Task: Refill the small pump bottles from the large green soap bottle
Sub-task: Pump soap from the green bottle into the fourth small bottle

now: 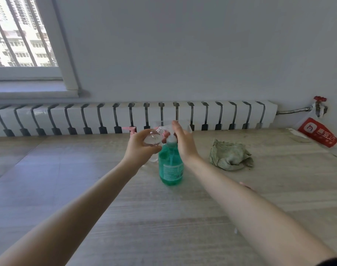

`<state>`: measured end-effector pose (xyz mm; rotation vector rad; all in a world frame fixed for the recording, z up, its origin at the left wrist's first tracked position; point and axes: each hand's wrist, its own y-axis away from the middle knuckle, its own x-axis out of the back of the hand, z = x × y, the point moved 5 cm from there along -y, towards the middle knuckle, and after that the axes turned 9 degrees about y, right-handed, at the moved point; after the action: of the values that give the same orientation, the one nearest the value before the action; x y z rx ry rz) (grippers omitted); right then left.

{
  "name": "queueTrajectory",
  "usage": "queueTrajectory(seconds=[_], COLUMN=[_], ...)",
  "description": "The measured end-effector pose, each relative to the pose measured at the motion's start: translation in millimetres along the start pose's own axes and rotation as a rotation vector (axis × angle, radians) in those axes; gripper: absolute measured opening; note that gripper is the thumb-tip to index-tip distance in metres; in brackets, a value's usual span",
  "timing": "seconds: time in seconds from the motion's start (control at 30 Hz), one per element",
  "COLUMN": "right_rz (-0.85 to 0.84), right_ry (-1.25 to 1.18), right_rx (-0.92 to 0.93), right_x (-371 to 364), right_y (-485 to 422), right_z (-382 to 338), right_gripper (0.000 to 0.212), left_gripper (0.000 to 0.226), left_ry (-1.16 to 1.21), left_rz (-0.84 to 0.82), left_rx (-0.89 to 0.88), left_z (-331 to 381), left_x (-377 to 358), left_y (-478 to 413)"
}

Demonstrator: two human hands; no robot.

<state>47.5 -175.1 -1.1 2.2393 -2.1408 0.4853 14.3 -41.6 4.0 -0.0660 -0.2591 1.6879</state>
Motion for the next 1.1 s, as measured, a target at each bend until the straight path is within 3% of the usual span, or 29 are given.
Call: queueTrajectory(seconds=[0.37, 0.57, 0.8, 0.87, 1.0, 1.1], right_rz=[0.152, 0.147, 0.17, 0.192, 0.216, 0.217], right_ry=[-0.089, -0.105, -0.082, -0.049, -0.019, -0.006], right_rx=[-0.036, -0.025, -0.029, -0.04, -0.064, -0.071], right_x=[-9.9, -8.9, -9.7, -11.8, -14.6, -13.2], right_y=[-4.3, -4.7, -2.8, -2.3, 2.5, 5.6], right_z=[16.0, 15.1, 16.0, 17.2, 11.0, 7.3], right_gripper=[0.048, 0.025, 0.027, 0.035, 0.081, 0.09], left_gripper=[0.048, 0.052, 0.051, 0.052, 0.048, 0.046], left_ry=[-0.015, -0.025, -0.011, -0.003, 0.011, -0.016], left_rz=[-0.012, -0.02, -0.021, -0.025, -0.025, -0.026], left_rx=[-0.043, -0.037, -0.027, -0.017, -0.044, -0.071], left_z=[-4.8, -10.6, -12.3, -12.6, -4.2, 2.9], left_x=[3.0, 4.4, 3.4, 3.0, 2.7, 3.6], left_y=[1.4, -0.4, -0.4, -0.6, -0.1, -1.0])
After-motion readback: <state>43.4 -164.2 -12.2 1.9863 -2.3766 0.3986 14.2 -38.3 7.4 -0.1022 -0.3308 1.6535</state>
